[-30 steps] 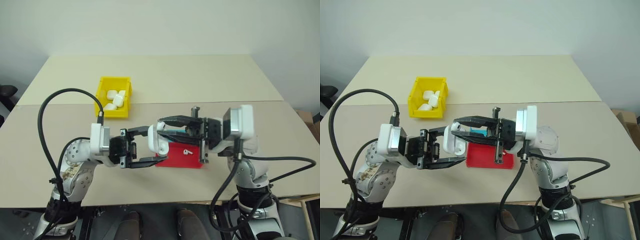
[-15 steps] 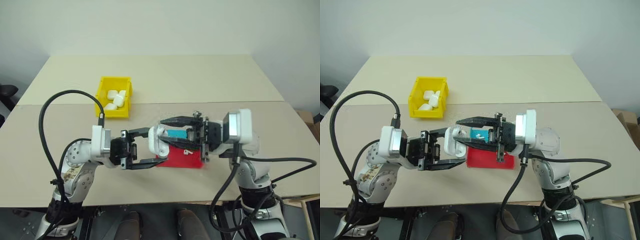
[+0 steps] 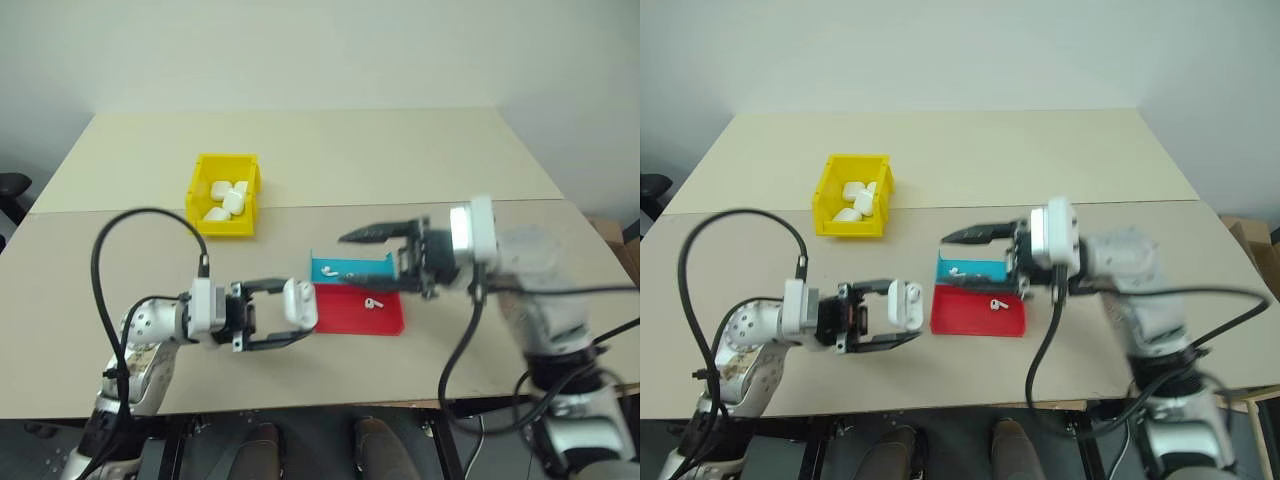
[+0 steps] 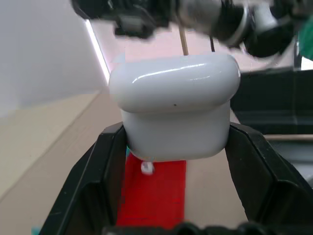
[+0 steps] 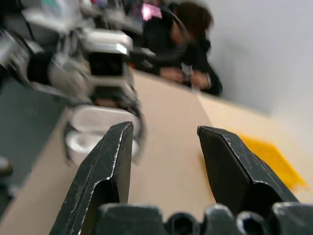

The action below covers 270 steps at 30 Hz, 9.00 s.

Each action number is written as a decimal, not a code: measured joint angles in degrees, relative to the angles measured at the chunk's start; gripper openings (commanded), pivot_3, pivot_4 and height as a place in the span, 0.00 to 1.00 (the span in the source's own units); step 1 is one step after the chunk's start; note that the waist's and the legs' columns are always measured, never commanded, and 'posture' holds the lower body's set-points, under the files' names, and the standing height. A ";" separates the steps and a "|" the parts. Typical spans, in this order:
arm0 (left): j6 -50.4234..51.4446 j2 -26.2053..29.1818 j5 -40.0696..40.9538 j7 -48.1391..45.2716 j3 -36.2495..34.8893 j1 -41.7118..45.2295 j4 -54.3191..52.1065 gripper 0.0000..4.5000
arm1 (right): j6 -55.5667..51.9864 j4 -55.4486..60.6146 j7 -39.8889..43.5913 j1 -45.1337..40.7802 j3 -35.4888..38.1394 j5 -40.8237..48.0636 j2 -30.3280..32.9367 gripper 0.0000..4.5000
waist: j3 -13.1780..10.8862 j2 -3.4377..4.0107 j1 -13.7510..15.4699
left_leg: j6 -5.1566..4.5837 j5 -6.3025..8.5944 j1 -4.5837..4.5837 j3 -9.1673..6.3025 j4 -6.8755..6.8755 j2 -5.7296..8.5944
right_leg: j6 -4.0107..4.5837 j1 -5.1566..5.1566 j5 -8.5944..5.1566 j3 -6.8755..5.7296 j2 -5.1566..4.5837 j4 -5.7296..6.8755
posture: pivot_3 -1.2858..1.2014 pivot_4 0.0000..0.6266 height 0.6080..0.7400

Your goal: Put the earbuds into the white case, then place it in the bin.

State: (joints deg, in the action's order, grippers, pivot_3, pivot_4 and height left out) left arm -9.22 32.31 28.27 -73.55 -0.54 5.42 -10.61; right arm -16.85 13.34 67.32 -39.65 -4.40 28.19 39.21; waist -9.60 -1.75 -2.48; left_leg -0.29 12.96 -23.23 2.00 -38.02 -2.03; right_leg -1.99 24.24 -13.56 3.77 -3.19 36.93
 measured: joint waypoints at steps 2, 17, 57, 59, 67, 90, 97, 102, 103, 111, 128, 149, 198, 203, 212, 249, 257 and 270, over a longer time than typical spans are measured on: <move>-2.33 0.93 -0.98 -0.37 -0.59 -1.92 0.13 0.61 | -3.92 -3.02 0.96 -6.93 -5.10 -5.45 3.61 0.57 | 0.00 0.00 0.04 | 0.00 0.00 0.00 0.03 0.01 -0.03 | 0.03 0.03 -0.02 0.00 0.00 0.01 | 0.52 0.24 1.00; -9.31 0.19 -7.56 3.93 1.87 -6.32 0.11 0.61 | 11.75 -37.55 14.31 -30.59 -35.69 -41.00 -5.02 0.57 | 0.00 0.01 0.17 | -0.02 0.01 -0.15 0.11 0.10 0.01 | 0.00 0.13 0.01 -0.03 -0.11 -0.08 | 0.52 0.24 1.00; -11.06 1.12 -11.23 11.68 5.05 -8.66 -3.45 0.61 | 19.70 -53.97 13.30 -30.78 -37.52 -53.50 -16.98 0.57 | -0.01 0.03 -0.06 | -0.01 0.01 -0.05 0.09 0.10 0.01 | 0.03 0.13 0.01 -0.03 -0.10 0.09 | 0.52 0.24 1.00; -11.17 1.17 -11.24 11.77 5.10 -8.66 -3.45 0.61 | 21.46 -53.96 12.54 -30.51 -37.40 -53.74 -16.95 0.57 | -0.02 0.03 -0.06 | -0.01 0.01 -0.04 0.09 0.10 0.01 | 0.03 0.13 0.01 -0.04 -0.10 0.09 | 0.52 0.24 1.00; -11.94 1.20 -11.66 12.09 5.38 -8.33 -3.36 0.61 | 24.08 -54.05 11.66 -30.02 -37.02 -53.93 -16.68 0.57 | -0.01 0.04 -0.03 | -0.01 0.01 0.01 0.09 0.10 0.01 | 0.03 0.08 0.01 -0.04 -0.10 0.10 | 0.52 0.24 1.00; -13.32 1.51 -12.41 12.24 5.77 -7.68 -1.95 0.61 | 27.81 -52.42 12.52 -28.48 -35.77 -54.55 -15.50 0.37 | -0.01 0.04 -0.04 | -0.01 0.01 0.04 0.09 0.10 0.01 | 0.04 0.06 0.01 -0.03 -0.10 0.11 | 0.52 0.24 1.00; -13.39 1.60 -12.43 12.25 5.77 -7.55 -1.92 0.61 | 28.13 -52.45 12.41 -28.37 -35.70 -54.66 -15.54 0.37 | -0.01 0.04 -0.05 | -0.01 0.01 0.04 0.09 0.10 0.01 | 0.04 0.06 0.01 -0.03 -0.10 0.11 | 0.52 0.24 1.00; -13.43 1.63 -12.47 12.26 5.77 -7.45 -1.91 0.61 | 28.99 -52.65 11.83 -28.37 -35.70 -55.29 -15.54 0.29 | -0.01 0.04 -0.04 | -0.01 0.01 0.06 0.09 0.10 0.01 | 0.04 0.05 0.01 -0.03 -0.10 0.11 | 0.52 0.24 1.00; -13.44 1.63 -12.47 12.26 5.77 -7.41 -1.91 0.61 | 29.02 -52.69 11.79 -28.37 -35.70 -55.52 -15.54 0.24 | -0.01 0.04 -0.05 | -0.01 0.01 0.06 0.10 0.10 0.01 | 0.04 0.05 0.01 -0.03 -0.10 0.12 | 0.52 0.24 1.00; -13.44 1.63 -12.58 12.37 6.07 -6.75 -1.89 0.61 | 29.22 -52.68 11.31 -28.37 -35.50 -56.17 -15.64 0.19 | -0.01 0.04 -0.04 | -0.01 0.01 0.08 0.10 0.10 0.01 | 0.04 0.03 0.01 -0.03 -0.10 0.12 | 0.52 0.24 1.00; -6.41 -3.07 -3.61 14.21 6.06 2.06 -2.01 0.61 | -15.80 -15.90 10.66 -21.29 -3.70 -33.41 -7.37 0.19 | -0.02 0.04 1.76 | -0.01 0.02 -0.21 -0.31 0.10 0.03 | 0.01 0.07 0.02 -0.23 -0.19 -0.06 | 0.52 0.24 1.00; 17.26 -2.59 12.40 14.57 2.57 16.73 -10.98 0.61 | -63.17 34.39 -22.36 5.66 38.41 28.33 -28.01 0.19 | 0.00 0.04 0.23 | -0.01 0.00 -0.07 -0.27 0.09 0.12 | -0.05 -0.09 -0.01 -0.12 -0.01 0.04 | 0.52 0.24 1.00; 11.53 -7.86 4.97 9.83 3.24 14.17 -6.97 0.61 | -29.75 24.67 -26.05 15.33 11.22 31.71 -7.93 0.19 | 0.00 0.02 0.37 | -0.01 0.00 -0.16 -0.29 0.09 0.09 | -0.09 -0.10 -0.02 -0.14 0.02 -0.15 | 0.52 0.24 1.00; 10.74 -7.92 4.28 9.47 3.65 14.16 -6.45 0.61 | -29.29 24.64 -25.78 15.86 10.53 31.61 -6.96 0.19 | 0.00 0.02 0.41 | -0.01 0.00 -0.15 -0.29 0.09 0.09 | -0.09 -0.11 -0.02 -0.14 0.02 -0.15 | 0.52 0.24 1.00; 10.75 -8.10 3.82 10.02 3.64 14.14 -6.39 0.61 | -27.47 24.73 -24.60 16.45 9.79 31.33 -6.01 0.57 | 0.00 0.02 0.40 | -0.01 0.00 -0.15 -0.29 0.09 0.09 | -0.09 -0.10 -0.02 -0.14 0.02 -0.15 | 0.52 0.24 1.00; 6.52 -10.42 -11.49 11.65 12.64 21.36 3.47 0.61 | -28.76 22.43 -17.24 -6.12 -6.36 8.54 12.30 0.00 | -0.01 0.01 1.72 | -0.02 0.00 -0.37 -0.24 0.05 0.12 | -0.13 0.06 0.02 -0.14 -0.03 -0.21 | 0.52 0.24 1.00; 6.64 -10.60 -12.48 12.24 13.08 21.33 4.42 0.61 | -25.78 25.88 -15.59 -4.71 -9.07 0.90 13.64 0.00 | -0.01 0.01 1.70 | -0.02 0.00 -0.36 -0.24 0.01 0.11 | -0.13 0.05 0.02 -0.14 -0.03 -0.20 | 0.52 0.24 1.00; 6.07 -12.30 -10.75 12.46 11.70 21.01 5.31 0.61 | -23.61 25.59 -13.70 -1.87 -5.74 -2.66 15.55 0.00 | -0.01 0.01 1.68 | -0.02 0.00 -0.31 -0.24 -0.01 0.11 | -0.13 0.01 0.02 -0.14 -0.03 -0.18 | 0.52 0.24 1.00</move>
State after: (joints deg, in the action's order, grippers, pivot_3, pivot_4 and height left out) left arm -3.15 20.02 17.52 -61.09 11.16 26.43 -5.31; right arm -40.47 38.93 53.62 -41.52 -10.14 25.52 54.76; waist -9.61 -1.74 -0.80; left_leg -0.32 12.97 -23.55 1.76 -38.04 -1.92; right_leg -2.12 24.25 -13.53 3.63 -3.21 36.75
